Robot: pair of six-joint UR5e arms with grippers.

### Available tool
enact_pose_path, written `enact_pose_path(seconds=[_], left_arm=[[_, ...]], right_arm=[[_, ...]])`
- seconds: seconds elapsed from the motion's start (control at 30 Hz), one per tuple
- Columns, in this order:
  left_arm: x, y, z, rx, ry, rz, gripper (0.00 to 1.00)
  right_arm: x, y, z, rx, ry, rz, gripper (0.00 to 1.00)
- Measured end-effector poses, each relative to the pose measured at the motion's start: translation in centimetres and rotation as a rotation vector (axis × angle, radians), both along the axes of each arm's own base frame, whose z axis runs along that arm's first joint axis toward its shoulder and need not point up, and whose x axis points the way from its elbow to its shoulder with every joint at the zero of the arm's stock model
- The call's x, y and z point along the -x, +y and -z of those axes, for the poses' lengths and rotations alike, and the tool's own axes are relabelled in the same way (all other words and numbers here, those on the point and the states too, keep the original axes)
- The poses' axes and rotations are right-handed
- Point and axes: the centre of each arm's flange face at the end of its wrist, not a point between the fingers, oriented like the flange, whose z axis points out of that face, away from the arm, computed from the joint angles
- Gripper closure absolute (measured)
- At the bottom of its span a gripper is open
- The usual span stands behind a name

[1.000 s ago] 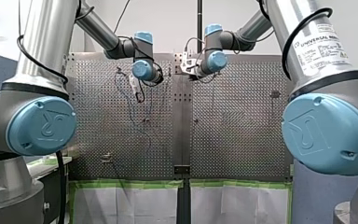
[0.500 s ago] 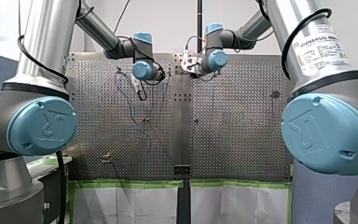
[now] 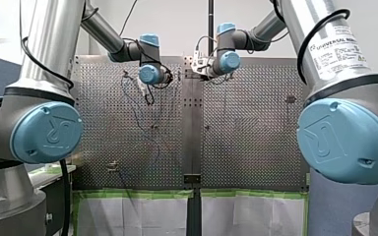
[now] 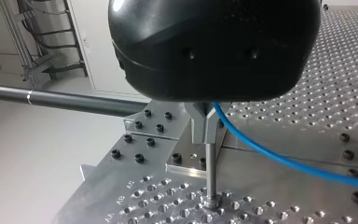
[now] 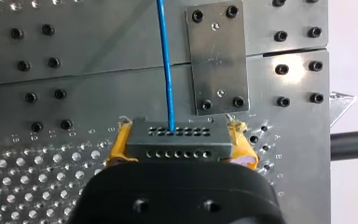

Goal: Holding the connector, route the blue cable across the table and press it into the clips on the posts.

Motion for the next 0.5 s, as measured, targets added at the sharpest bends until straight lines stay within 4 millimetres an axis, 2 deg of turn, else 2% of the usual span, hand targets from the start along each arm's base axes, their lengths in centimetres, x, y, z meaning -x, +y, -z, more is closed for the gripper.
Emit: enact_pose_path(seconds=[0.17, 0.33, 0.5], left_arm=[[-1.3, -0.1, 0.7, -0.008, 0.01, 0.004, 0.98], [-2.7, 0.0, 2.2, -0.018, 0.029, -0.005, 0.98], [-3.7, 0.7, 2.3, -0.012, 0.024, -0.015, 0.98]], right_arm=[[0.8, -0.9, 0.0, -0.004, -0.005, 0.012, 1.0], [1.7, -1.8, 0.1, -0.006, -0.008, 0.019, 1.0], [2.6, -2.8, 0.1, -0.006, -0.008, 0.033, 1.0]])
